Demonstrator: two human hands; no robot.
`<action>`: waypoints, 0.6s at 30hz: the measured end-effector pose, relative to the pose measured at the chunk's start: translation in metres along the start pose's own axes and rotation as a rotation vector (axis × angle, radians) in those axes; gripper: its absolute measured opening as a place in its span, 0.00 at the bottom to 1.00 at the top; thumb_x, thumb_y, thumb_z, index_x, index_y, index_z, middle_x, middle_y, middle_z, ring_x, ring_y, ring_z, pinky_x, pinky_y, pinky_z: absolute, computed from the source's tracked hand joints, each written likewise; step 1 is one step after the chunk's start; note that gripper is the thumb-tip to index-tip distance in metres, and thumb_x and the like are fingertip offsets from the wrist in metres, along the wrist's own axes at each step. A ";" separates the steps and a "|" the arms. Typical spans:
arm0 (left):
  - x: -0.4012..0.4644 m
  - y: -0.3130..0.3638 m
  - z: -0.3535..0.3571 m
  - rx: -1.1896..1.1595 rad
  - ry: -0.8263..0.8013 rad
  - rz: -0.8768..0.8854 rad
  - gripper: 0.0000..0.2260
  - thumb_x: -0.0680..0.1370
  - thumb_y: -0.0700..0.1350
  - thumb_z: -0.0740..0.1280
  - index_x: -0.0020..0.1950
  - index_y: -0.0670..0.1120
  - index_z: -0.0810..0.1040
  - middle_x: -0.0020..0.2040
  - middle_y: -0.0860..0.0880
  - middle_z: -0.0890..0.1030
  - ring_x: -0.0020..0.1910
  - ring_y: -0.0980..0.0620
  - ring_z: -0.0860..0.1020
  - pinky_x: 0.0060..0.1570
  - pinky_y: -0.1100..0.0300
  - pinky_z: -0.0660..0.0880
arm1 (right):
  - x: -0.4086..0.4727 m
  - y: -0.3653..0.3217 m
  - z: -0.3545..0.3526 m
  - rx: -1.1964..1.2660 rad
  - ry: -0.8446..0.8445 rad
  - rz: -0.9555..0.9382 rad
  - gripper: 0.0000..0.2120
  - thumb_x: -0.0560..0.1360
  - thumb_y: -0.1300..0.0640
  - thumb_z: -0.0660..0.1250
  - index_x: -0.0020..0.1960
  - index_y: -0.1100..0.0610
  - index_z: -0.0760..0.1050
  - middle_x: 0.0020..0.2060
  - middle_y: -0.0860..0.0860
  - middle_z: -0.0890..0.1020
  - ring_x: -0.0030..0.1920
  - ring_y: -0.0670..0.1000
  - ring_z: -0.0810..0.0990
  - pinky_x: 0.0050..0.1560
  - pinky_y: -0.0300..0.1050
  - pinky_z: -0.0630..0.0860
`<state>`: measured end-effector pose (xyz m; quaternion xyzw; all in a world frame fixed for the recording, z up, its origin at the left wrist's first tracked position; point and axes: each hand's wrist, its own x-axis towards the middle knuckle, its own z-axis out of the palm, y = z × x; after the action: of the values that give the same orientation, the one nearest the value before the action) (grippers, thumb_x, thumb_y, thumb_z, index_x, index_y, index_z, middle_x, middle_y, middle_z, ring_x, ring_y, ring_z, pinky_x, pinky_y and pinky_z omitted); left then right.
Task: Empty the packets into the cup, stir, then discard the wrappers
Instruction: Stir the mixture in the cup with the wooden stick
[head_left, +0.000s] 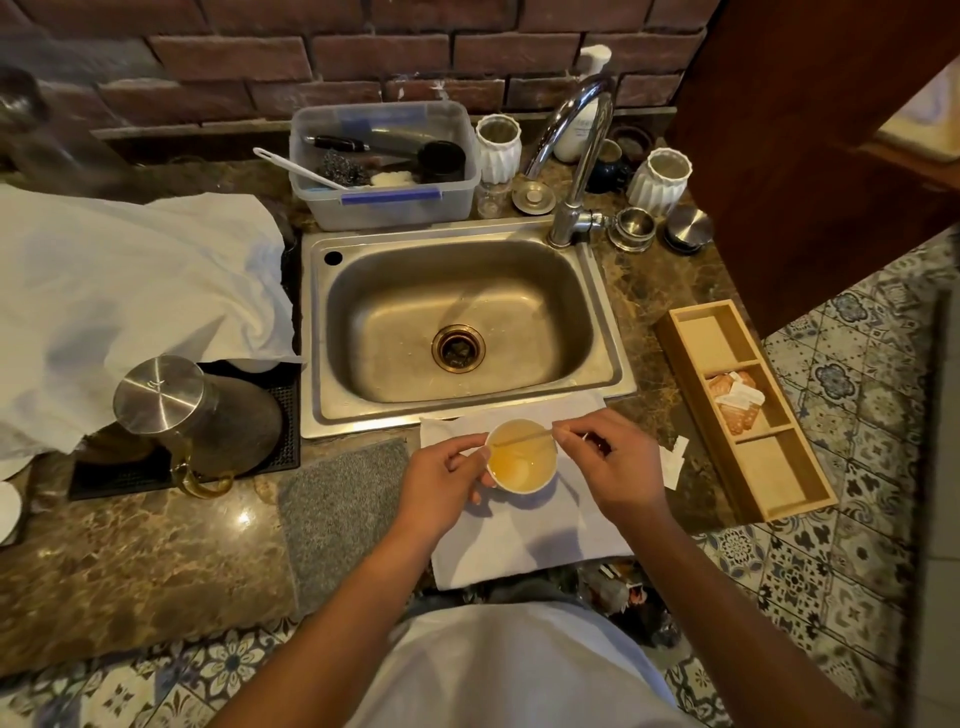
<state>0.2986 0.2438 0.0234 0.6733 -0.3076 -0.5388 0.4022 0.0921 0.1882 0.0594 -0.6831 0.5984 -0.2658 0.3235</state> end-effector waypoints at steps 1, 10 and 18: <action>0.000 0.000 0.000 0.004 -0.003 0.000 0.09 0.80 0.43 0.70 0.58 0.51 0.84 0.35 0.45 0.86 0.28 0.53 0.78 0.28 0.63 0.74 | -0.002 0.003 0.001 0.001 0.003 0.011 0.08 0.77 0.54 0.73 0.53 0.55 0.86 0.45 0.47 0.85 0.45 0.44 0.82 0.44 0.42 0.81; 0.004 -0.001 -0.004 0.012 -0.032 0.001 0.09 0.79 0.43 0.71 0.59 0.49 0.84 0.34 0.46 0.86 0.28 0.54 0.79 0.35 0.60 0.79 | -0.002 0.010 0.025 -0.057 -0.076 0.087 0.08 0.76 0.53 0.74 0.54 0.53 0.86 0.48 0.46 0.86 0.47 0.45 0.83 0.51 0.44 0.82; 0.004 -0.005 -0.003 0.006 -0.018 0.002 0.09 0.79 0.44 0.71 0.59 0.49 0.85 0.34 0.46 0.86 0.27 0.54 0.78 0.34 0.59 0.78 | -0.001 0.011 0.021 -0.295 -0.157 -0.012 0.12 0.79 0.46 0.69 0.57 0.50 0.85 0.50 0.45 0.88 0.45 0.43 0.81 0.45 0.36 0.74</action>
<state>0.3023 0.2435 0.0180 0.6693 -0.3133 -0.5437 0.3979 0.1002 0.1904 0.0373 -0.7454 0.5998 -0.1228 0.2638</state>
